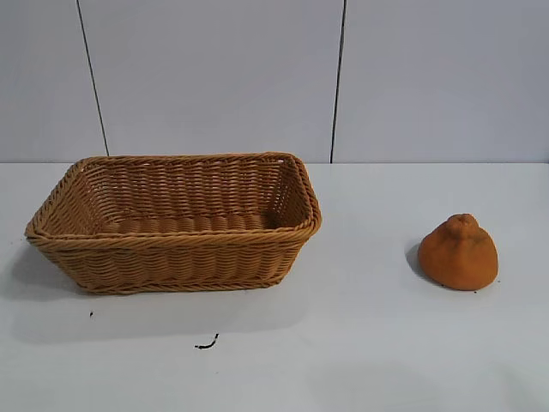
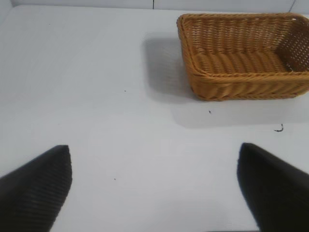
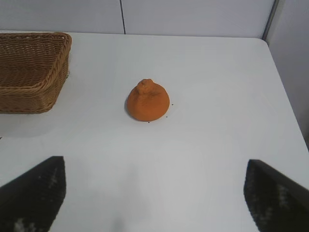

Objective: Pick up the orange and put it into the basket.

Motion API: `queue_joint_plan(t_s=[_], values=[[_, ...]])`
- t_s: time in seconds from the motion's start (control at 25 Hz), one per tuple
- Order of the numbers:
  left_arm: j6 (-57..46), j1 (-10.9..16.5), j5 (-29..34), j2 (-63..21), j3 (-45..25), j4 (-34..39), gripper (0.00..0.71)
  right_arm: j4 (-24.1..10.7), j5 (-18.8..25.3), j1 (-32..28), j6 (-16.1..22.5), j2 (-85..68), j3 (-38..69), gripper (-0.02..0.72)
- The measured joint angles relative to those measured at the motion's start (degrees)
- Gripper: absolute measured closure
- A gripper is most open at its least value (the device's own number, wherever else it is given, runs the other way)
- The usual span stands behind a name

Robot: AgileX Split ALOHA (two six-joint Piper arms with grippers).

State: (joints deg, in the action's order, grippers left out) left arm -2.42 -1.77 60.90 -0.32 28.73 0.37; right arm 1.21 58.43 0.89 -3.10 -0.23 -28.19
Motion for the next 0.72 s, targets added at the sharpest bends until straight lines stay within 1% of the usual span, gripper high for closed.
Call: queue_joint_plan(t_s=[0.44,0.64,0.72], values=[[0.0,0.0,0.0,0.0,0.0,0.0,0.044,-0.2,-0.2,0.0,0.0,1.3,-0.5,0.010],[0.0,0.0,0.0,0.0,0.0,0.0,0.044,-1.2,-0.4,0.0,0.0,14.5,-4.9,0.010],[0.0,0.0,0.1,0.0,0.0,0.0,0.044,-0.9,-0.4,0.0,0.0,22.4,-7.2,0.010]])
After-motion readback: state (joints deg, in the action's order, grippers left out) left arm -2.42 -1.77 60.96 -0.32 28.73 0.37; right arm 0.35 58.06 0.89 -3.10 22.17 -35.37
